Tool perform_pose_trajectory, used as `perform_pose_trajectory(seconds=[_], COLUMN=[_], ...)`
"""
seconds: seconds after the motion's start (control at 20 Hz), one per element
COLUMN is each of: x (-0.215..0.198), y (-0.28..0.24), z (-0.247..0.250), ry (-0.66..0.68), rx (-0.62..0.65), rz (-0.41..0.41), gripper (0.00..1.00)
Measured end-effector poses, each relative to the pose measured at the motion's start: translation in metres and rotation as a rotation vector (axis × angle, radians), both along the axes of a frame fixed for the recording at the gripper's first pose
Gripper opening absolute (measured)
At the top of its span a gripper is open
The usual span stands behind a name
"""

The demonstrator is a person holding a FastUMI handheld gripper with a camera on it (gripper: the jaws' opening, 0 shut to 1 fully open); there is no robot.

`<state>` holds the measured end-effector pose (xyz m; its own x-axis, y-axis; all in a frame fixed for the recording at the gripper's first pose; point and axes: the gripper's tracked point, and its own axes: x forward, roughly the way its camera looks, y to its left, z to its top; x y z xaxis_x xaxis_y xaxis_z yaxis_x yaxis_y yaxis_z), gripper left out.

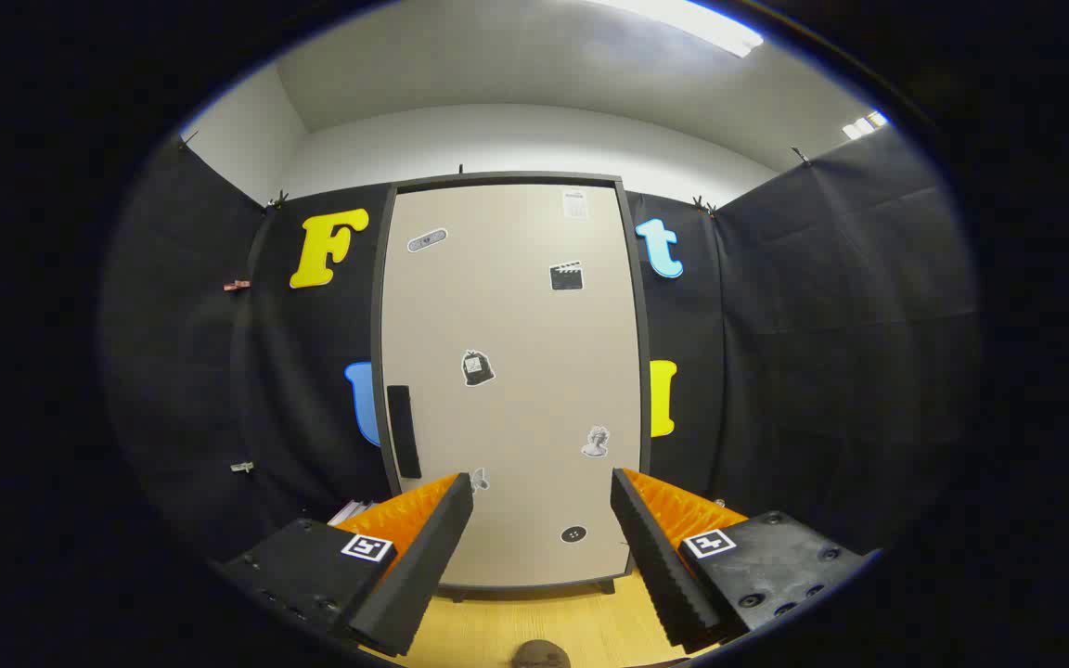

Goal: Open the shoe cabinet door, grab the shoes and put them into the shoe cabinet, then close the shoe cabinet door.

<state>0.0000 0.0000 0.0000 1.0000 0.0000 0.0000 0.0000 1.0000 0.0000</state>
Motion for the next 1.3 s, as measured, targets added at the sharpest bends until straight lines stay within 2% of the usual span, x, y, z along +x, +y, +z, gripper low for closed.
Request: perform_pose_trajectory(seconds=[0.75,1.1,1.3], x=[0.006,0.002,0.008], y=[-0.003,0.005,0.029], z=[-0.007,-0.060,-0.097], ry=[0.012,0.128,0.200], rx=[-0.024,-0.015,-0.016], rz=[0.016,0.022,0.060], gripper=[0.97,0.98,0.99])
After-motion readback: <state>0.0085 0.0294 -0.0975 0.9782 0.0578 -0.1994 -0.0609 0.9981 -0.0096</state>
